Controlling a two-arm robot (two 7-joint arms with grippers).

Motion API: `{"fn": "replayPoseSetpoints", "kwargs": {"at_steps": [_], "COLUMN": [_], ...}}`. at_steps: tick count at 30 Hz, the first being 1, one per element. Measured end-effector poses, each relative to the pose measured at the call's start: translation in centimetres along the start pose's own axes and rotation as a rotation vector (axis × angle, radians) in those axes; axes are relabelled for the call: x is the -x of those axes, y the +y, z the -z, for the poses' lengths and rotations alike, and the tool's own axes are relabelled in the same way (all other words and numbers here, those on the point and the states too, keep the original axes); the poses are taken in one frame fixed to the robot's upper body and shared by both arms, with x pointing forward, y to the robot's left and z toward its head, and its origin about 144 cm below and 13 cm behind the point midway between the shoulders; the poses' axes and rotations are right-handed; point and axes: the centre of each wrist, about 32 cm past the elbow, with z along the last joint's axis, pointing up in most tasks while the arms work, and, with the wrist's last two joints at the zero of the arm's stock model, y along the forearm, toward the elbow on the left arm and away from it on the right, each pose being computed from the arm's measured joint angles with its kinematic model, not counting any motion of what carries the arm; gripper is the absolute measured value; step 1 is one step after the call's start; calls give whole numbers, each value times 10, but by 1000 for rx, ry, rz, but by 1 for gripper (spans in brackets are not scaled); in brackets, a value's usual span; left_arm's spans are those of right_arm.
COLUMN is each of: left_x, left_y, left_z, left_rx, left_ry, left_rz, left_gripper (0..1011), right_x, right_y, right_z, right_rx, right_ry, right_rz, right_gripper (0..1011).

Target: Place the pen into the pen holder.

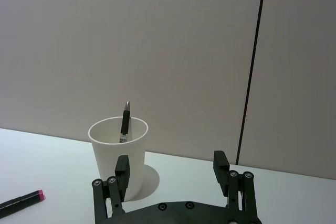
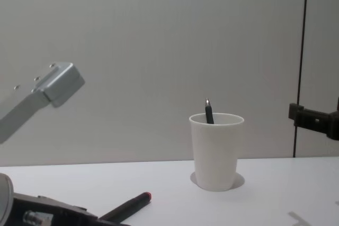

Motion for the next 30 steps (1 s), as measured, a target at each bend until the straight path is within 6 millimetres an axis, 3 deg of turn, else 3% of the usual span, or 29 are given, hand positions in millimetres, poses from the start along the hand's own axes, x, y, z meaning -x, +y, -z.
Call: {"fn": "replayPoseSetpoints", "kwargs": {"at_steps": [15,19,30], "left_x": [1,1,1], "left_y": [-3,-4,-4], "left_z": [-1,-1,-1], "left_rx": [-9,-10,-11], "left_ry": [8,8,8], "left_rz": [-18,-23,-27], "left_gripper": [1001,942,630], "right_x": [0,0,0], "right_y": [0,0,0], "right_z": [0,0,0], "right_rx": [0,0,0], "right_ry": [0,0,0], "right_rz": [0,0,0], "right_gripper": [1001,1001,1001]}}
